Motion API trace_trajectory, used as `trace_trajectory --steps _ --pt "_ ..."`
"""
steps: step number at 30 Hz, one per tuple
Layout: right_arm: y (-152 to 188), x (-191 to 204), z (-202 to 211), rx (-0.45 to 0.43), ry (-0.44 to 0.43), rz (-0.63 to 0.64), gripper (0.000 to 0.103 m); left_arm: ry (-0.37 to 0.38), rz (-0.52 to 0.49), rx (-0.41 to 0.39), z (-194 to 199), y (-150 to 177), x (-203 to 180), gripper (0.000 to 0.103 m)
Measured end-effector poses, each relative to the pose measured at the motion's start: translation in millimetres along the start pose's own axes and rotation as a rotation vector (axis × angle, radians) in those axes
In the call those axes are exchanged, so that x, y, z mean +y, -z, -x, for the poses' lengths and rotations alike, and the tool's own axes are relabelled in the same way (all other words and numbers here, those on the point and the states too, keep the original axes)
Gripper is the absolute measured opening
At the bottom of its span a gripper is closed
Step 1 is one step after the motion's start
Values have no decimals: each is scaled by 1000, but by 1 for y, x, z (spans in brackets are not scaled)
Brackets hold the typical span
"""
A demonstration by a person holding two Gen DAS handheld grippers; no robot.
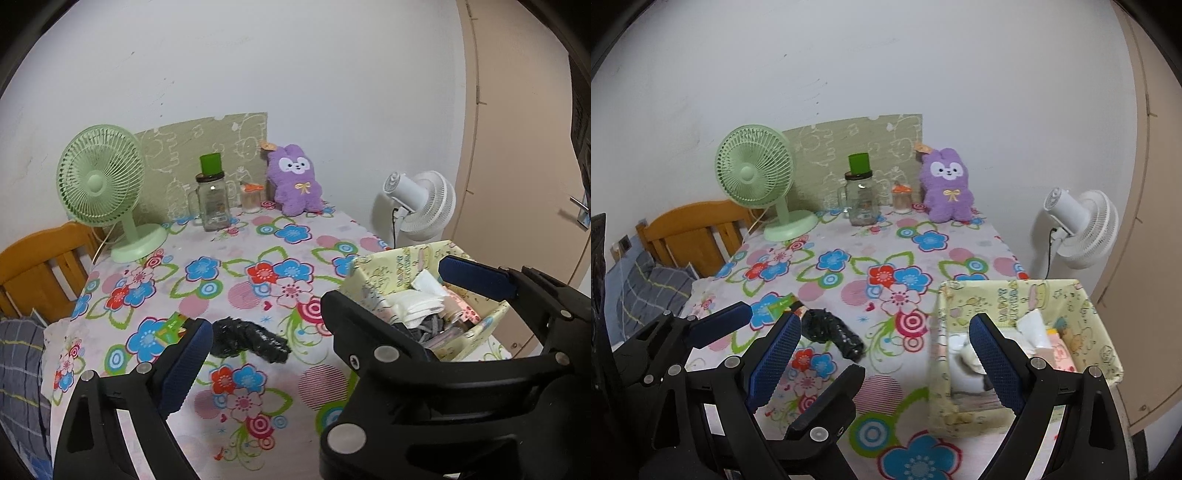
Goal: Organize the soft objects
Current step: 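Move the open left tool to the black plastic bag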
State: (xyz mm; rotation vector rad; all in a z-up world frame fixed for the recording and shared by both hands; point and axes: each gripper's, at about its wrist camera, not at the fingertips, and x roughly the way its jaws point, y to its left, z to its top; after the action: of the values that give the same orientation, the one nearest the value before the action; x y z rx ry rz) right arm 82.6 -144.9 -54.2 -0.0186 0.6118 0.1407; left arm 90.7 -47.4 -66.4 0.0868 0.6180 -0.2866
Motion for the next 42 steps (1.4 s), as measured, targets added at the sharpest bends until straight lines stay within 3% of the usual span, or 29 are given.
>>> trace_trajectory --steps 20,42 --pt "9 50 -55 64 -66 54 94 -86 44 45 -23 25 57 94" --pt "21 66 -136 200 -91 76 94 -157 88 172 -83 43 96 93"
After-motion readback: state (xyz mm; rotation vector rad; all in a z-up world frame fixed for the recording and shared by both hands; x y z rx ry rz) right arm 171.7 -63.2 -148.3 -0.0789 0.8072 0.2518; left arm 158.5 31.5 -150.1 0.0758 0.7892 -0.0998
